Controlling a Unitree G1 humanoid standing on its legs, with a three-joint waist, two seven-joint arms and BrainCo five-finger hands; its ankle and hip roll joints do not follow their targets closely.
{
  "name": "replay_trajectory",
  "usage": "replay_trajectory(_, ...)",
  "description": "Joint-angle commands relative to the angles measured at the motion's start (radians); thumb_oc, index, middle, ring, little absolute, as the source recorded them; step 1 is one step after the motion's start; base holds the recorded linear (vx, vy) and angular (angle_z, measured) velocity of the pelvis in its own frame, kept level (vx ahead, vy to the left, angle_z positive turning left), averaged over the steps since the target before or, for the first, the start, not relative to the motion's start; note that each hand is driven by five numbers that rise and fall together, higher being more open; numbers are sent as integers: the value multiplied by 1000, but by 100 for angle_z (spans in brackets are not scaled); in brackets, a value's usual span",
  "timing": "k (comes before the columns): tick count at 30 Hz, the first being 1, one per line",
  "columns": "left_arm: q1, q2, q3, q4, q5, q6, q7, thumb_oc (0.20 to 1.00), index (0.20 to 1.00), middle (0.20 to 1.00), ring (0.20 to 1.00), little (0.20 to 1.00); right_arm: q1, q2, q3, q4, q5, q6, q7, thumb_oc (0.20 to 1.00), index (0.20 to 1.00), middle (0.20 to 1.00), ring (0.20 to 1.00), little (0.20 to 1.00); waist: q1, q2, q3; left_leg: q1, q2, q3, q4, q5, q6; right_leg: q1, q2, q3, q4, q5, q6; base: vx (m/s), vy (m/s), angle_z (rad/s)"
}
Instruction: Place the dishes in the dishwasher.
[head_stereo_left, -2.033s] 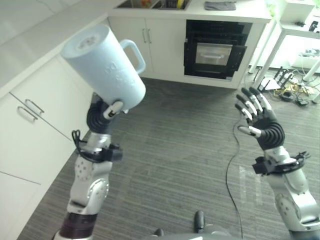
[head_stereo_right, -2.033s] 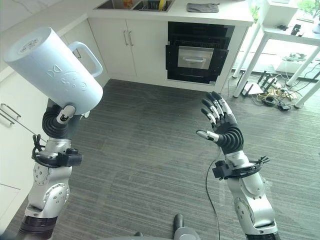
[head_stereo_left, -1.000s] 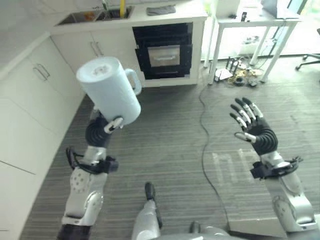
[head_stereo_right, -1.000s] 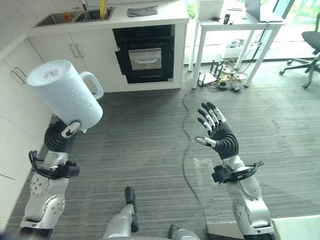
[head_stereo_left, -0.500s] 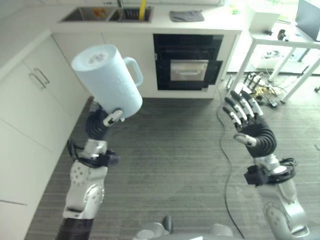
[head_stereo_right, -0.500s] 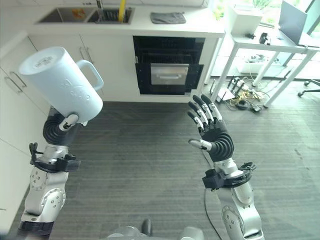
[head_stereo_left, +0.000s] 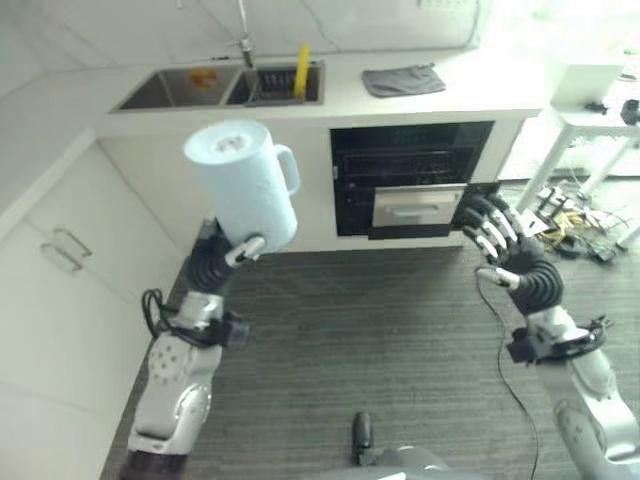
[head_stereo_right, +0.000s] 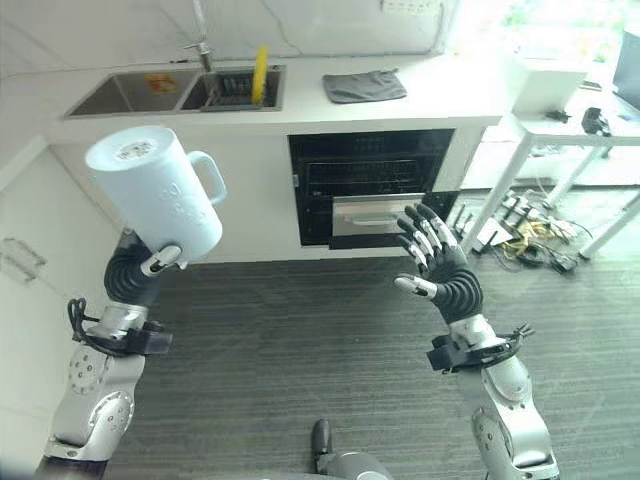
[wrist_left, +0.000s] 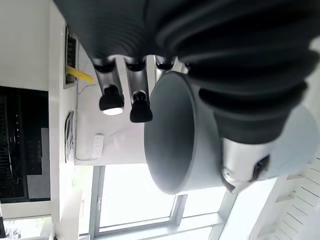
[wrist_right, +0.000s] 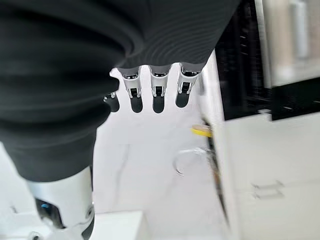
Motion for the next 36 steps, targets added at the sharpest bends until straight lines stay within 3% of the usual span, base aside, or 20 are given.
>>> replay_trajectory(1,-10,36,18,-40,14,-51,-1,200,200,200,200,200,-15,8,-25,-49,30,-57,22,1000,1000,1000,1000,1000,-9,-18,-15,2,27,20,-135,357,51,107,-118,2,-95,46,172,203,-217,-22)
replay_trajectory(3,-8,29,15,-33,26,-53,-18,200,200,200,200,200,-15,10,-30,-39,30,-62,11,1000,1000,1000,1000,1000,8,-33,3,-96,5,29,-104,321,74,145,-123,7,-100,34,170,227,-142,-25)
replay_trajectory(5,15,30,22,-40,35,-64,-24,200,200,200,200,200,-41,10,-25,-29,37,-44,3,1000,1000,1000,1000,1000,34,-21,19,-99,-43,33,-289,263,103,169,-108,37,-107,15,191,333,-3,-13)
replay_trajectory(7,34,36,25,-40,32,-81,-26,200,200,200,200,200,-58,20,-8,-23,24,-37,2,1000,1000,1000,1000,1000,68,-1,28,-115,-69,-5,-552,307,103,201,-86,69,-118,-4,205,316,48,-34)
replay_trajectory(8,31,36,22,-44,36,-79,-28,200,200,200,200,200,-62,22,0,-25,21,-40,-7,1000,1000,1000,1000,1000,88,0,34,-151,-75,-26,-579,356,94,222,-79,74,-120,-18,200,241,16,-54)
replay_trajectory(9,21,35,14,-37,47,-85,-31,200,200,200,200,200,-75,17,11,-16,20,-49,-21,1000,1000,1000,1000,1000,98,-5,35,-170,-78,-27,-580,363,94,234,-78,78,-120,-32,196,186,29,-59)
replay_trajectory(13,-21,44,-10,-19,73,-89,0,200,200,200,200,200,-80,17,18,-19,29,-45,-50,1000,1000,1000,1000,1000,95,-5,9,-91,-82,-41,-678,329,120,235,-88,63,-115,-43,208,163,97,-58)
replay_trajectory(17,-38,52,11,-26,56,-67,0,200,200,200,200,200,-36,29,-8,-39,33,-30,-18,1000,1000,1000,1000,1000,82,-7,-11,-45,-76,-21,-689,308,129,223,-98,31,-88,-60,214,168,118,-51)
replay_trajectory(23,-25,47,15,-48,78,-73,8,200,200,200,200,200,-54,37,1,-49,19,-11,-42,1000,1000,1000,1000,1000,108,-23,-11,-28,-82,-21,-673,286,148,209,-116,5,-28,-88,213,90,148,9)
replay_trajectory(29,-17,50,22,-51,81,-92,11,200,200,200,200,200,-53,44,10,-46,16,13,-40,1000,1000,1000,1000,1000,118,-37,4,-14,-74,-10,-643,263,167,164,-123,-23,142,-112,229,56,125,-4)
replay_trajectory(31,-23,57,20,-53,111,-106,17,200,200,200,200,200,-53,45,22,-44,21,11,-30,1000,1000,1000,1000,1000,120,-50,11,-16,-75,-16,-619,247,179,131,-120,-9,268,-107,245,73,82,-25)
replay_trajectory(34,-53,65,7,-47,117,-98,45,200,200,200,200,200,-69,51,48,-34,22,19,-17,1000,1000,1000,1000,1000,125,-56,17,-6,-68,-20,-616,235,179,116,-173,-36,220,-93,246,80,-91,-16)
replay_trajectory(36,-79,71,-3,-57,127,-74,54,200,200,200,200,200,-68,55,65,-33,23,11,-14,1000,1000,1000,1000,1000,120,-58,23,1,-53,-45,-611,215,173,111,-231,-1,101,-56,259,115,-286,-22)
